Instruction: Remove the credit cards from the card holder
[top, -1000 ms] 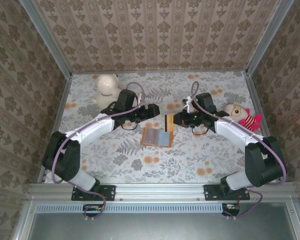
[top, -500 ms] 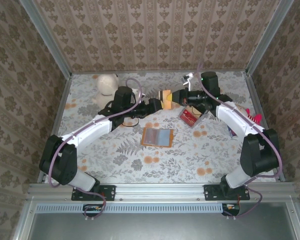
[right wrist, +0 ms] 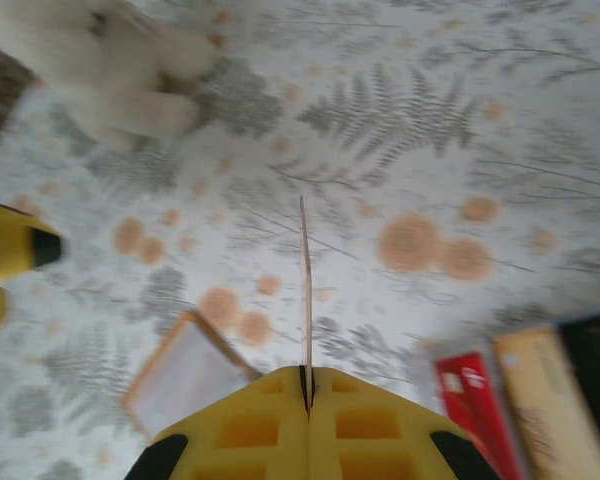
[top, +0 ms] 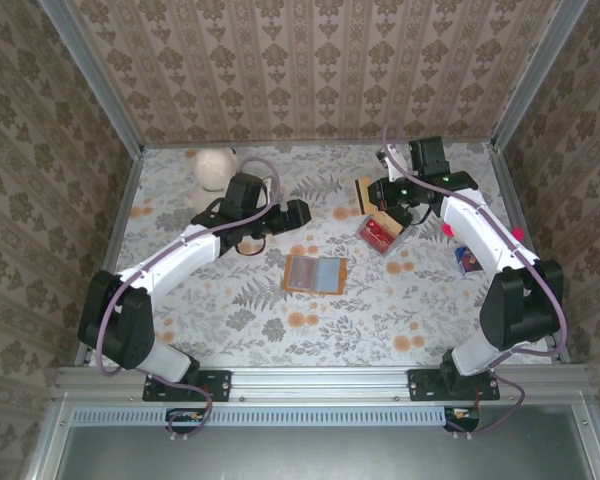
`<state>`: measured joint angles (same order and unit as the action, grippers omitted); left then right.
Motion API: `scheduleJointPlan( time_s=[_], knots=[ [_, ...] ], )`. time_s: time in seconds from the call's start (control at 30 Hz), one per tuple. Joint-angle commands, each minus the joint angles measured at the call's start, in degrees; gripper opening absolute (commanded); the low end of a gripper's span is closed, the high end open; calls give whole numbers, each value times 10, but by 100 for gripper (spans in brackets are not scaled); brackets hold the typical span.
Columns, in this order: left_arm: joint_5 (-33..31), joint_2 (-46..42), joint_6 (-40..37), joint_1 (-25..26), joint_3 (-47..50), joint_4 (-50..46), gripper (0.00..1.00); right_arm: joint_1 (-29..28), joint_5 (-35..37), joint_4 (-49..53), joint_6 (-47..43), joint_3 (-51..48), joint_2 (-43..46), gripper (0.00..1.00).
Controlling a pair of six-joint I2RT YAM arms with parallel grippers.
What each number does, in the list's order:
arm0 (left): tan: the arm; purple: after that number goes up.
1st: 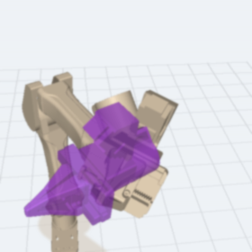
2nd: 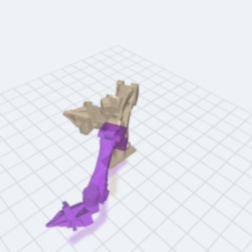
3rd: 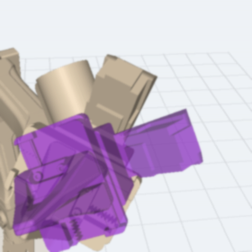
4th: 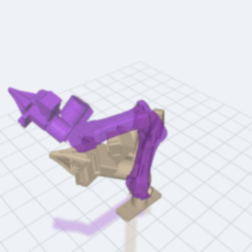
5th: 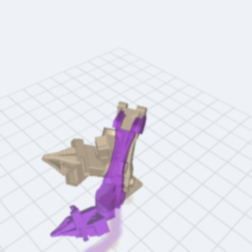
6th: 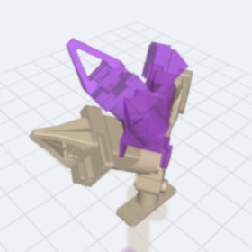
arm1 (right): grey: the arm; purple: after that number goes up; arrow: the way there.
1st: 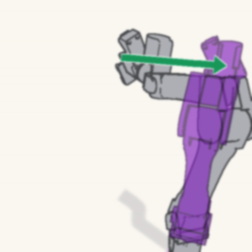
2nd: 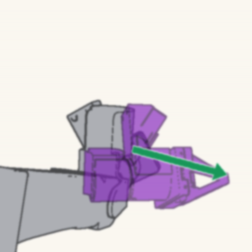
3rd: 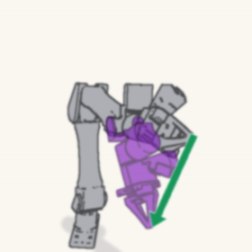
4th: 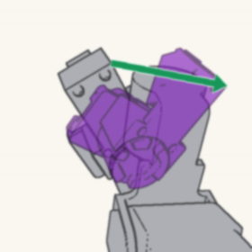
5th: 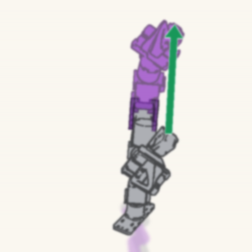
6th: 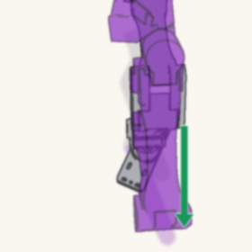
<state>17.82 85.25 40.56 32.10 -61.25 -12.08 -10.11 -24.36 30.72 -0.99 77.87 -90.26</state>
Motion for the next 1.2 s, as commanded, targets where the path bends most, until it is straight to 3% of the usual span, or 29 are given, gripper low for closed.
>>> scheduleJointPlan(
  time_s=[0.0, 0.4, 0.73, 1.17],
  knots=[
    [-44, -18, -40, -6, 11, -41, 100, 0, 117, 70, -122, 26, 9, 0],
    [-81, -64, -61, -16, 40, -69, 100, -1, 215, 159, -258, 80, -72, 0],
    [-120, -54, -77, -14, 17, -128, 100, -2, 199, 221, -289, 152, -169, 0],
    [-154, -38, -69, -12, 16, -135, 100, -2, 228, 243, -304, 166, -215, 0]
  ],
)
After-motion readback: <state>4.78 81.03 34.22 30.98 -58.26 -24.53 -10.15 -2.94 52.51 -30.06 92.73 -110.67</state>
